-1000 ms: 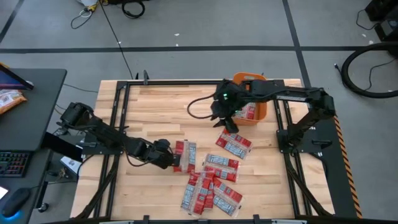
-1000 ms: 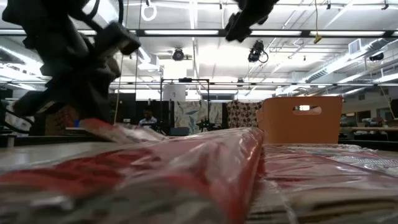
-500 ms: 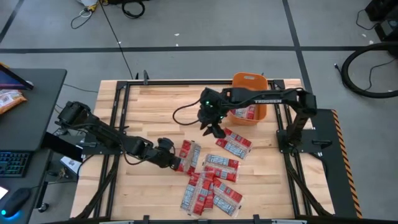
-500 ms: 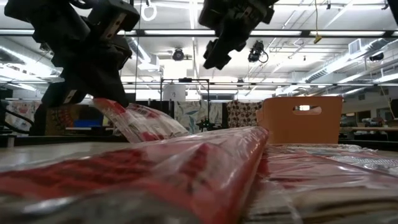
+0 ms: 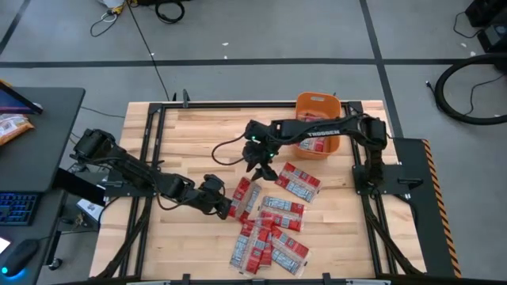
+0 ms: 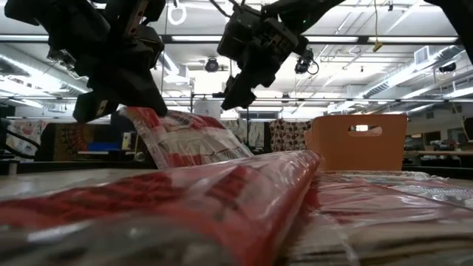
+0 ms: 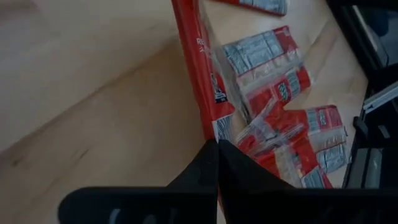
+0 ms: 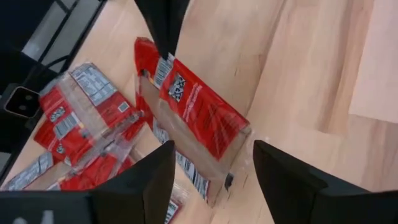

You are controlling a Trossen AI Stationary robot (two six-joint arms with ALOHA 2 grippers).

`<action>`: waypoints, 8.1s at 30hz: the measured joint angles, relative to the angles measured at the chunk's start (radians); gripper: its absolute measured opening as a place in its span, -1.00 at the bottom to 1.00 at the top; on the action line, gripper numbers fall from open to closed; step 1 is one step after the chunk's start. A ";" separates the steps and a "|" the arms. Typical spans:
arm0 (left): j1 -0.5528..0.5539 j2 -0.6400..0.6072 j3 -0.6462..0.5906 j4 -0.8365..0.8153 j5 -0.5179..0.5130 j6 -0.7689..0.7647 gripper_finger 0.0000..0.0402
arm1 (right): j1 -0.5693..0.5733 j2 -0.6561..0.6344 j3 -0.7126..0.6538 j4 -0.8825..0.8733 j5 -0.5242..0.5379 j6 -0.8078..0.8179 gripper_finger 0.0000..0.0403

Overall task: Sort popcorn bags into baskets
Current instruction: Put the red popcorn bag into the orange bin, then adjust the red popcorn bag on the table

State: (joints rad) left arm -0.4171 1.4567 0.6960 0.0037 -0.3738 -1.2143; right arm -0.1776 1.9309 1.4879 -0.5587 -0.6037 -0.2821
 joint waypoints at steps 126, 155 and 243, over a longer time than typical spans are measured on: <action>0.207 -0.248 0.001 0.083 -0.134 0.355 -0.12 | -0.621 -0.608 -0.263 -0.496 0.880 -0.391 -0.15; 0.134 -0.189 0.000 0.352 -0.040 0.277 -0.12 | -0.436 -0.609 -0.056 -0.474 0.080 -0.049 -0.13; 0.011 0.465 0.440 -0.238 0.066 0.136 -0.13 | 0.512 -0.608 -0.370 -0.207 0.510 0.866 -0.13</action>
State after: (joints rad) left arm -0.4060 1.9212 1.1357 -0.2343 -0.3076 -1.0787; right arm 0.3347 1.3224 1.1183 -0.7655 -0.0941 0.5836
